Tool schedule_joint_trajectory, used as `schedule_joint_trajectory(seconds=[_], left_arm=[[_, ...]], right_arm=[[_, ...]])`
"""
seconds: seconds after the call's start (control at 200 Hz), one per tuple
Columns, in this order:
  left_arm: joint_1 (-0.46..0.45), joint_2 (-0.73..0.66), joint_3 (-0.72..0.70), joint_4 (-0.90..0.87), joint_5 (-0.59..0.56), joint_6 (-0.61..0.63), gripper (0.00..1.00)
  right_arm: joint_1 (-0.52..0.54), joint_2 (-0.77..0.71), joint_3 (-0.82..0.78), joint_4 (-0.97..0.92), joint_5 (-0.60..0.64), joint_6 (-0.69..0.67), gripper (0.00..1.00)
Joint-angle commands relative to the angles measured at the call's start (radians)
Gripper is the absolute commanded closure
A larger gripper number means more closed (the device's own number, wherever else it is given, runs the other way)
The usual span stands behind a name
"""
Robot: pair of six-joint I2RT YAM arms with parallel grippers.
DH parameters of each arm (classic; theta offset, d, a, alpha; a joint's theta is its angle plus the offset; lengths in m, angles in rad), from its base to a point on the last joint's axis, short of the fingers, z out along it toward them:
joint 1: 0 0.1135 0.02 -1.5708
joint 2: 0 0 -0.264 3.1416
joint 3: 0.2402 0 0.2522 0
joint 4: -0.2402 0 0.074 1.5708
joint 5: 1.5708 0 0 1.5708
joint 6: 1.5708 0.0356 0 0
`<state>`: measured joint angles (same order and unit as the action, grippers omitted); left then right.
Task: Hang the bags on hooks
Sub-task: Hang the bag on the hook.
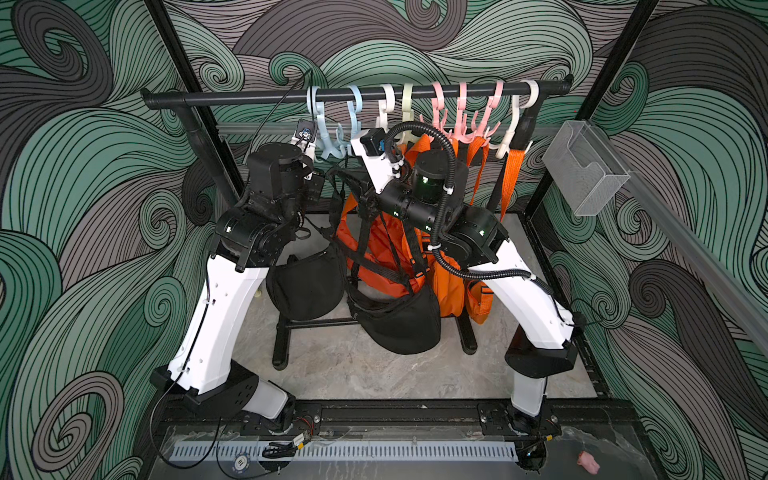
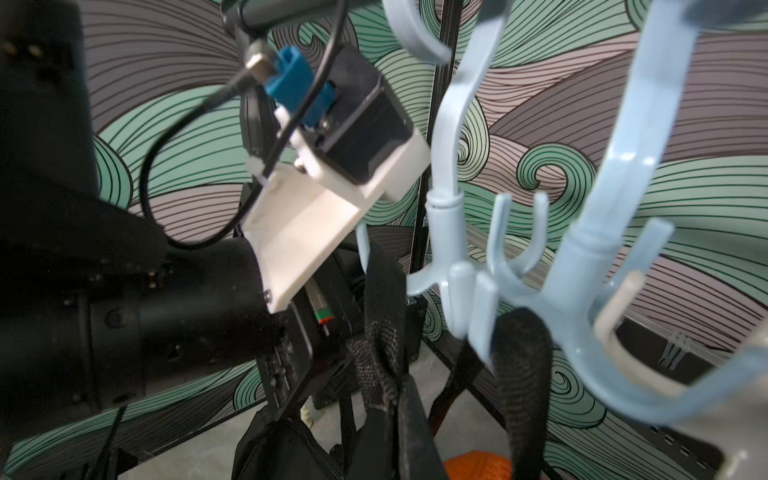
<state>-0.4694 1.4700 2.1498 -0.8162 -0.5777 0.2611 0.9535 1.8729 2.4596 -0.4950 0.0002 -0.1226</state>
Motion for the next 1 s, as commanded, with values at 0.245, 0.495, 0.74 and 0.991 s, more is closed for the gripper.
schedule_joint_trajectory(seconds=[0.245,0.495,0.74,0.991], left_arm=[[0.015,-0.071,-0.078,-0.056,0.174,-0.092,0.72],[-0.002,-0.134,-0.015,-0.082,0.23,-0.135,0.28],[-0.041,-0.204,-0.036,-0.056,0.309,-0.133,0.02],[-0.046,-0.313,-0.106,0.006,0.359,-0.161,0.02]], right_arm=[[-0.041,-0.167,-0.249,0.131,0.045,0.029,1.0],[-0.046,-0.188,-0.27,0.146,-0.002,0.026,0.91],[-0.046,-0.21,-0.285,0.15,-0.009,0.022,0.77],[-0.046,-0.233,-0.229,0.076,-0.038,0.009,0.36]])
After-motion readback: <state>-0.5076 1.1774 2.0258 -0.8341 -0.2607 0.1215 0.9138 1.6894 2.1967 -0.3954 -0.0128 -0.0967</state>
